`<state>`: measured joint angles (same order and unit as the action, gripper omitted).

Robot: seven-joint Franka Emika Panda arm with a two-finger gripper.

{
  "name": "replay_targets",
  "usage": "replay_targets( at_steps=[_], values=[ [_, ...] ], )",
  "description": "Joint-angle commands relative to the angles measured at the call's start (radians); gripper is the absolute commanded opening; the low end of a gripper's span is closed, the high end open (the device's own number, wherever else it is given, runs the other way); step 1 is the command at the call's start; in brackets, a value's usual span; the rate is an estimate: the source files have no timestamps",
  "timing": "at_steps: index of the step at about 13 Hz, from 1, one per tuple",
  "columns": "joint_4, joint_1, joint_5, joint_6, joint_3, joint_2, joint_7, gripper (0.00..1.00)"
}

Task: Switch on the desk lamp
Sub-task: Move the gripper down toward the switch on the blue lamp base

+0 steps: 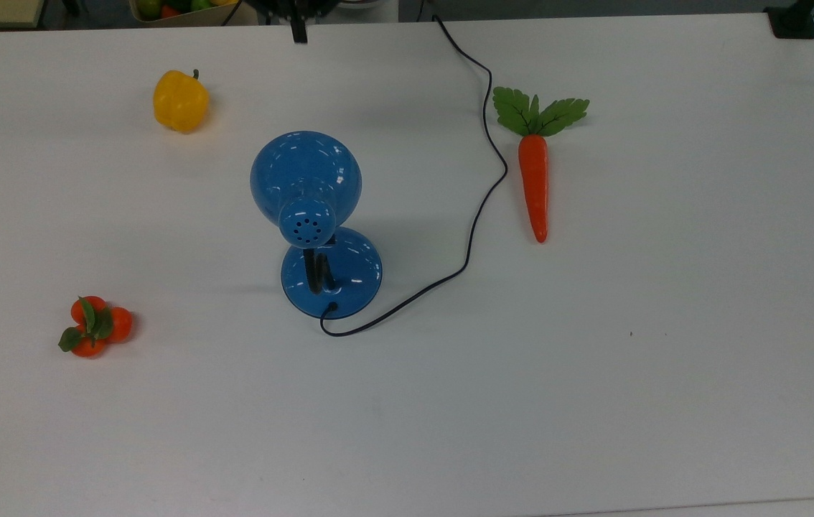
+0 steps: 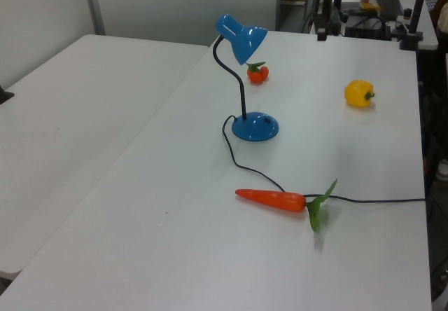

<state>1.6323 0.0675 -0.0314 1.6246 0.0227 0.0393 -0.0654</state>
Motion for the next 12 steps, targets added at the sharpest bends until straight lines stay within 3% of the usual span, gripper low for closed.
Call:
replay_targets(
  at_steps=[1, 6, 12],
  values=[
    [0.167, 0.012, -0.009, 0.176, 0.005, -0.019, 0.021, 0.0],
    [0.362, 0.014, -0.009, 0.441, 0.005, -0.003, 0.022, 0.0],
    [0.417, 0.015, -0.012, 0.726, 0.005, 0.102, 0.113, 0.0]
  ],
)
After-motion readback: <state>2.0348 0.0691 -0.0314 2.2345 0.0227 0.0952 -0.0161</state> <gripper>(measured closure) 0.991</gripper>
